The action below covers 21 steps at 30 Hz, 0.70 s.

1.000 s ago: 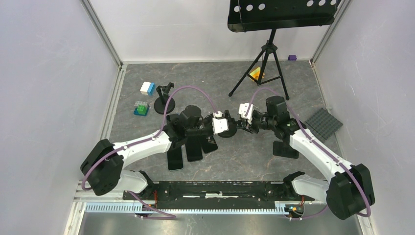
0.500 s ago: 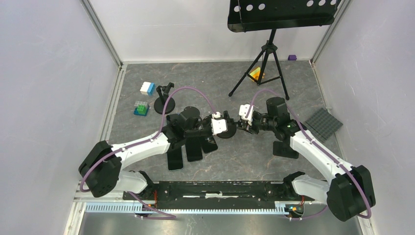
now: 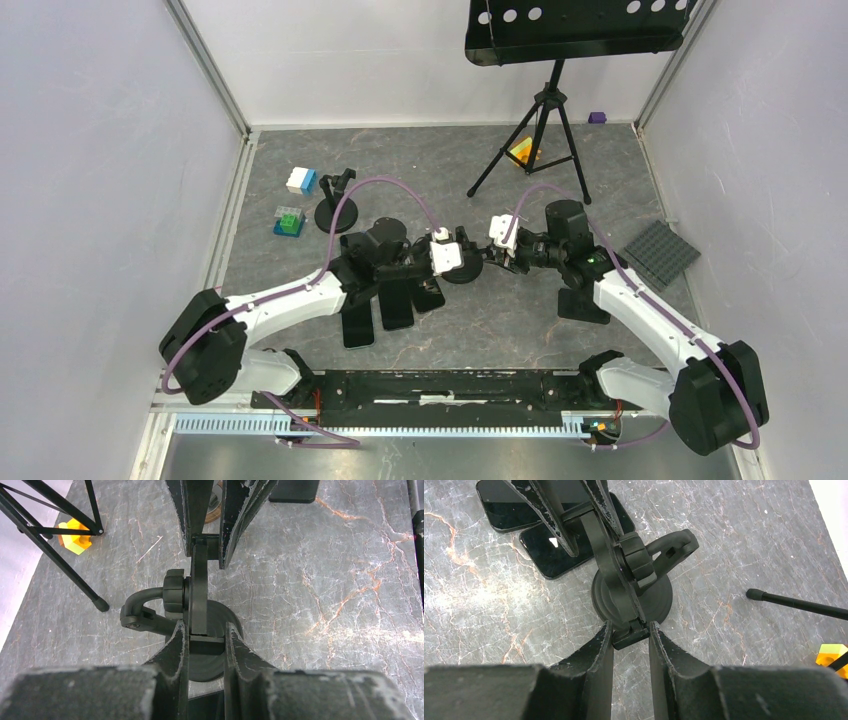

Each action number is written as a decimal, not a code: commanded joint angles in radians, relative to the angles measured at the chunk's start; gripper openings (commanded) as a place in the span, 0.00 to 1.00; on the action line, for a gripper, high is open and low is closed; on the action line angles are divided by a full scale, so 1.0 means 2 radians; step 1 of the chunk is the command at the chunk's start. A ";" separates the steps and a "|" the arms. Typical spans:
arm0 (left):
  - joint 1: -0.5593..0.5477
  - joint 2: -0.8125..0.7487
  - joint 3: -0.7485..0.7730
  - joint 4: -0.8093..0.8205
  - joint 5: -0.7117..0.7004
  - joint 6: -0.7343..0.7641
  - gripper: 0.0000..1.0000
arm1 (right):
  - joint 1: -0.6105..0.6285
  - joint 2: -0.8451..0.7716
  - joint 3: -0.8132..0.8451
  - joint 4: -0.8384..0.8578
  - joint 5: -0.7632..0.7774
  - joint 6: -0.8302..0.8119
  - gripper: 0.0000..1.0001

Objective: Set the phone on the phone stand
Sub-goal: Adjust the phone stand at the center of the board.

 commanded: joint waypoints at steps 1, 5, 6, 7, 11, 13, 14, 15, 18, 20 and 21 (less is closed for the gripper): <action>0.030 -0.045 -0.014 -0.029 -0.019 -0.014 0.02 | -0.055 -0.003 -0.016 -0.045 0.184 -0.029 0.00; 0.033 -0.046 -0.014 -0.029 -0.016 -0.015 0.02 | -0.057 -0.003 -0.016 -0.045 0.186 -0.030 0.00; 0.033 -0.046 -0.015 -0.029 -0.016 -0.016 0.02 | -0.056 -0.003 -0.016 -0.045 0.190 -0.031 0.00; 0.033 -0.046 -0.015 -0.030 -0.016 -0.016 0.02 | -0.058 -0.002 -0.017 -0.045 0.193 -0.032 0.00; 0.034 -0.046 -0.013 -0.030 -0.015 -0.018 0.02 | -0.059 -0.005 -0.016 -0.047 0.177 -0.029 0.00; 0.035 -0.043 -0.010 -0.030 -0.015 -0.019 0.02 | -0.059 -0.005 -0.014 -0.053 0.168 -0.032 0.00; 0.034 -0.041 -0.008 -0.030 -0.015 -0.020 0.02 | -0.059 -0.007 -0.014 -0.057 0.160 -0.034 0.00; 0.034 -0.039 -0.006 -0.030 -0.014 -0.022 0.02 | -0.059 -0.009 -0.014 -0.059 0.148 -0.036 0.00; 0.034 -0.030 0.003 -0.032 -0.012 -0.024 0.02 | -0.060 -0.015 -0.009 -0.073 0.104 -0.041 0.00; 0.034 -0.026 0.010 -0.036 -0.007 -0.023 0.02 | -0.059 -0.015 -0.006 -0.085 0.085 -0.049 0.00; 0.034 -0.023 0.013 -0.039 -0.006 -0.023 0.02 | -0.059 -0.016 -0.006 -0.089 0.074 -0.054 0.00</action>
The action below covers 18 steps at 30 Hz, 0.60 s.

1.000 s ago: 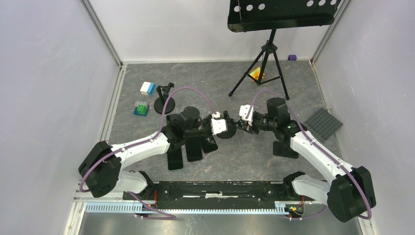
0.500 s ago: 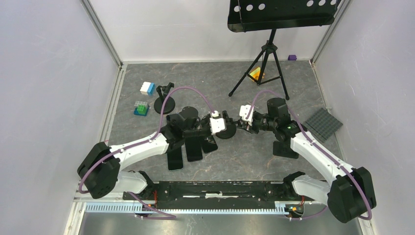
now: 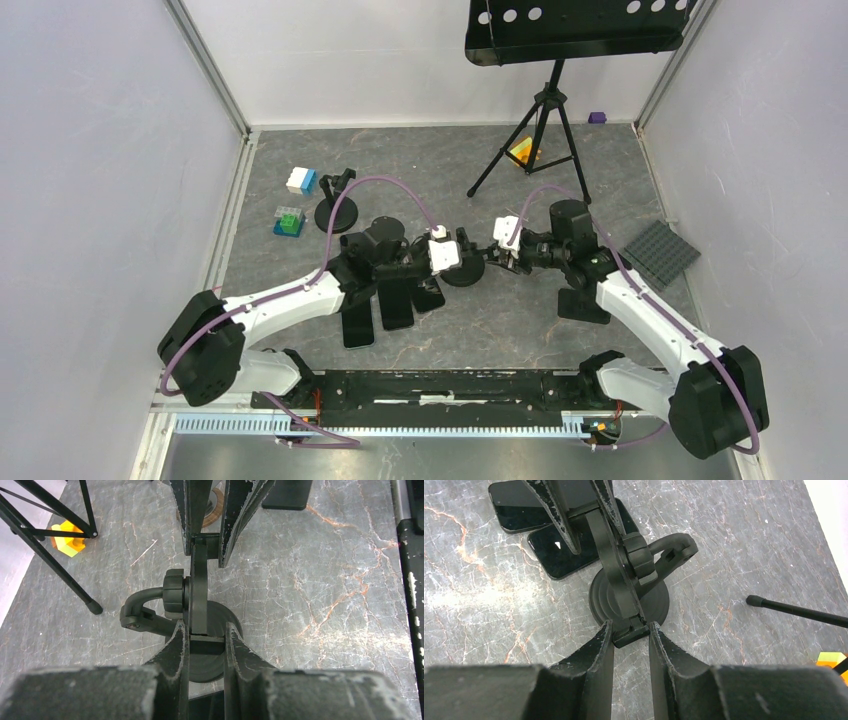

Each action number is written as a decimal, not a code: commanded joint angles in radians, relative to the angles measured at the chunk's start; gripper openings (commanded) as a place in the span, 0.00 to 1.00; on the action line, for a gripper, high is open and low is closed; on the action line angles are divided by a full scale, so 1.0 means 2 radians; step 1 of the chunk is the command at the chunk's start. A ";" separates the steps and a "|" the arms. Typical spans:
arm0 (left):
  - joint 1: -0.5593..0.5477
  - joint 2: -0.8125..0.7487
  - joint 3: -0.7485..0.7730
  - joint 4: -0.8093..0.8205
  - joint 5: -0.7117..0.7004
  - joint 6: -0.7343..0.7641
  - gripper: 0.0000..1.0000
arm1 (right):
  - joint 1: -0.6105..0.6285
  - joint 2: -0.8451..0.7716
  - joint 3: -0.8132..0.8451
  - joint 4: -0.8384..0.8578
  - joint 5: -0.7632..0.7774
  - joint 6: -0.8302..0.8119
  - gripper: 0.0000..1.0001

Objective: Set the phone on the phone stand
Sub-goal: Adjust the phone stand at the center of the board.

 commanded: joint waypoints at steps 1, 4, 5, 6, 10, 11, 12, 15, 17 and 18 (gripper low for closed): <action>0.029 -0.015 0.019 -0.045 -0.019 -0.008 0.02 | -0.050 -0.010 -0.006 -0.089 0.085 -0.049 0.00; 0.029 -0.007 0.029 -0.054 -0.015 -0.008 0.02 | -0.050 -0.013 -0.004 -0.100 0.062 -0.065 0.00; 0.029 -0.006 0.031 -0.055 -0.015 -0.008 0.02 | -0.050 -0.013 -0.003 -0.103 0.059 -0.070 0.00; 0.029 -0.005 0.032 -0.056 -0.016 -0.009 0.02 | -0.050 -0.013 -0.002 -0.105 0.058 -0.072 0.00; 0.032 -0.003 0.030 -0.056 -0.017 -0.012 0.02 | -0.050 -0.014 -0.008 -0.112 0.062 -0.089 0.00; 0.033 -0.003 0.030 -0.056 -0.016 -0.013 0.02 | -0.050 -0.016 -0.008 -0.113 0.060 -0.091 0.00; 0.034 -0.003 0.029 -0.056 -0.016 -0.014 0.02 | -0.050 -0.018 -0.009 -0.112 0.060 -0.091 0.00; 0.035 -0.002 0.029 -0.056 -0.015 -0.015 0.02 | -0.050 -0.020 -0.007 -0.112 0.058 -0.091 0.00; 0.035 -0.002 0.030 -0.056 -0.015 -0.016 0.02 | -0.050 -0.021 -0.007 -0.113 0.053 -0.090 0.00; 0.035 -0.002 0.030 -0.056 -0.016 -0.017 0.02 | -0.050 -0.020 -0.006 -0.113 0.051 -0.088 0.00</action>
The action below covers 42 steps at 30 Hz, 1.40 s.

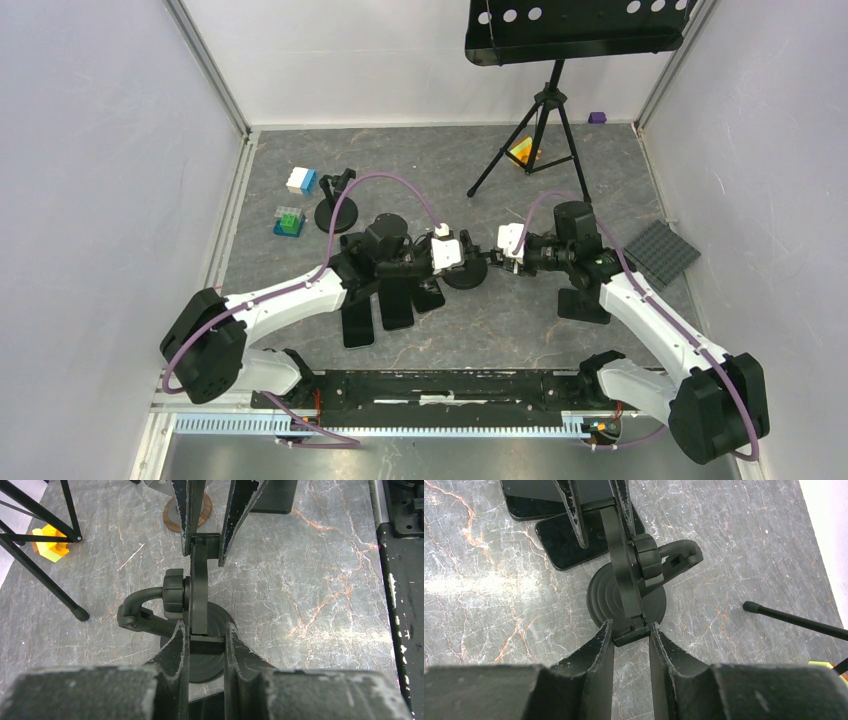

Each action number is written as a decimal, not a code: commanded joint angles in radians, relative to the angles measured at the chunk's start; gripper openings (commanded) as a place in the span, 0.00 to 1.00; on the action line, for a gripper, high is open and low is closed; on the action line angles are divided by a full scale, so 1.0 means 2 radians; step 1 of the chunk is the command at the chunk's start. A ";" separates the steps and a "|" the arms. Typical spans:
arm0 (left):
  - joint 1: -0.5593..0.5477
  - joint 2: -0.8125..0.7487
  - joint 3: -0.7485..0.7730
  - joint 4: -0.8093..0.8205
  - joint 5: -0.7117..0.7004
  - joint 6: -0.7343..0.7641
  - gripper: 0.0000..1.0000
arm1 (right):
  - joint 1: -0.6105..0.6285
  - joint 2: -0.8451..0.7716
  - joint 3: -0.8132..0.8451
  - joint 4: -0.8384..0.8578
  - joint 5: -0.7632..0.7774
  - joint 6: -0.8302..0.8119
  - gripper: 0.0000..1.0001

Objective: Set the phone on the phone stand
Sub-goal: Adjust the phone stand at the center of the board.

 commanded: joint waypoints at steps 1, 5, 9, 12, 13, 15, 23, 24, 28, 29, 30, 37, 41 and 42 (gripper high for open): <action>0.035 -0.010 0.013 -0.033 -0.040 -0.012 0.02 | -0.036 -0.006 -0.006 -0.076 0.080 -0.027 0.00; 0.035 -0.002 0.026 -0.042 -0.040 -0.017 0.16 | -0.035 -0.008 -0.002 -0.076 0.066 -0.011 0.00; 0.035 0.010 0.045 -0.056 -0.034 -0.023 0.27 | -0.028 -0.014 -0.003 -0.069 0.068 0.011 0.00; 0.035 0.017 0.055 -0.063 -0.031 -0.024 0.33 | -0.026 -0.021 -0.006 -0.059 0.074 0.030 0.00; 0.035 0.018 0.057 -0.065 -0.030 -0.024 0.36 | -0.025 -0.023 -0.006 -0.056 0.076 0.037 0.00; 0.035 0.019 0.059 -0.068 -0.025 -0.025 0.42 | -0.022 -0.028 -0.008 -0.049 0.079 0.050 0.00; 0.044 0.026 0.076 -0.175 -0.028 0.023 0.76 | -0.008 -0.036 0.002 -0.040 0.083 0.081 0.00; 0.048 0.032 0.081 -0.194 -0.041 0.029 0.79 | -0.007 -0.036 0.004 -0.039 0.083 0.084 0.00; 0.071 0.061 0.115 -0.288 -0.055 0.034 0.92 | -0.005 -0.033 0.012 -0.038 0.081 0.091 0.00; 0.077 0.070 0.124 -0.306 -0.053 0.027 0.97 | -0.003 -0.032 0.011 -0.034 0.081 0.092 0.00; 0.081 0.081 0.133 -0.324 -0.047 0.020 0.99 | -0.003 -0.031 0.011 -0.031 0.080 0.094 0.00; 0.110 0.130 0.160 -0.339 -0.066 -0.057 1.00 | 0.008 -0.016 0.019 -0.028 0.100 0.108 0.00; 0.133 0.151 0.171 -0.340 -0.059 -0.093 1.00 | 0.012 -0.012 0.032 -0.029 0.106 0.114 0.17; 0.138 0.154 0.172 -0.339 -0.059 -0.100 1.00 | 0.014 -0.010 0.036 -0.029 0.108 0.116 0.23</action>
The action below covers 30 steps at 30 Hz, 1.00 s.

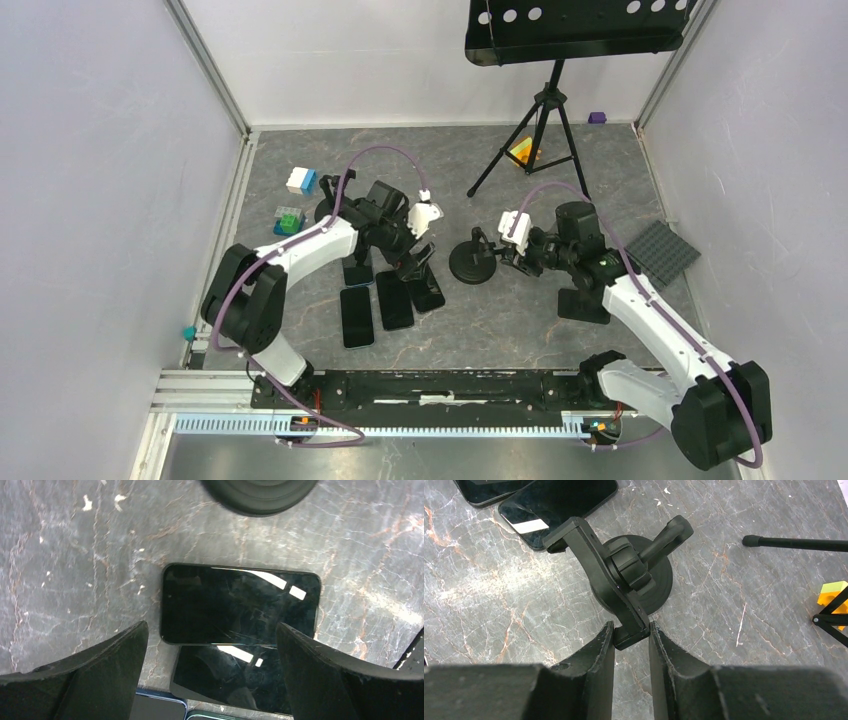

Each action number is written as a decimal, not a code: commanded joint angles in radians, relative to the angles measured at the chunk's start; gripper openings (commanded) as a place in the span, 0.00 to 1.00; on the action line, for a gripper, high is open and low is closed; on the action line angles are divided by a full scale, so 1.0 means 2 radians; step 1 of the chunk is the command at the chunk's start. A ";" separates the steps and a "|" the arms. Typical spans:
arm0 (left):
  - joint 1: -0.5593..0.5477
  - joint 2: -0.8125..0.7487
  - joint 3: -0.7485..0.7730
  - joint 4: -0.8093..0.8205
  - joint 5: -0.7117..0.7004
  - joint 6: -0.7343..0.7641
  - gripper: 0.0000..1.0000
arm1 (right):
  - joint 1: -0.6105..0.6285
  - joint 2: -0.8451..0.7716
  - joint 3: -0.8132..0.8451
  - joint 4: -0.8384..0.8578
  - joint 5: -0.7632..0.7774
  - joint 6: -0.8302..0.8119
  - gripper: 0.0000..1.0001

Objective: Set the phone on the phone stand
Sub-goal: Adjust the phone stand at the center of the board.

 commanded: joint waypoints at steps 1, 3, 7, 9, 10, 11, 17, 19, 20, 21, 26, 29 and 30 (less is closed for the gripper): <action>0.025 0.016 0.025 -0.006 0.005 -0.062 1.00 | 0.007 0.009 0.032 -0.001 0.014 0.021 0.27; 0.030 0.022 0.026 -0.007 0.007 -0.069 1.00 | 0.009 0.012 0.040 -0.004 0.018 0.021 0.48; 0.037 0.030 0.027 -0.005 0.007 -0.074 1.00 | 0.013 0.016 0.055 -0.009 0.024 0.019 0.67; 0.040 0.033 0.028 -0.006 0.011 -0.074 1.00 | 0.015 0.015 0.061 -0.013 0.026 0.016 0.74; 0.042 0.034 0.029 -0.008 0.013 -0.075 1.00 | 0.017 0.015 0.066 -0.019 0.027 0.014 0.80; 0.043 0.035 0.030 -0.011 0.013 -0.075 1.00 | 0.018 0.013 0.072 -0.027 0.027 0.009 0.84; 0.062 0.024 0.046 -0.083 0.014 -0.019 1.00 | 0.043 -0.014 0.118 -0.085 0.039 -0.032 0.96; 0.071 0.014 0.045 -0.122 0.023 0.011 1.00 | 0.075 -0.019 0.136 -0.101 0.058 -0.045 0.96; 0.074 0.011 0.045 -0.142 0.026 0.025 1.00 | 0.094 -0.018 0.145 -0.106 0.067 -0.052 0.97; 0.075 0.008 0.042 -0.155 0.025 0.032 1.00 | 0.110 -0.015 0.150 -0.107 0.072 -0.055 0.97; 0.097 0.013 0.035 -0.149 0.044 0.023 1.00 | 0.196 0.019 0.167 -0.091 0.086 -0.073 0.97; 0.109 0.035 0.056 -0.146 0.081 0.001 1.00 | 0.253 0.045 0.160 -0.061 0.110 -0.080 0.97; 0.109 0.042 0.061 -0.141 0.094 -0.006 1.00 | 0.269 0.056 0.156 -0.051 0.120 -0.083 0.97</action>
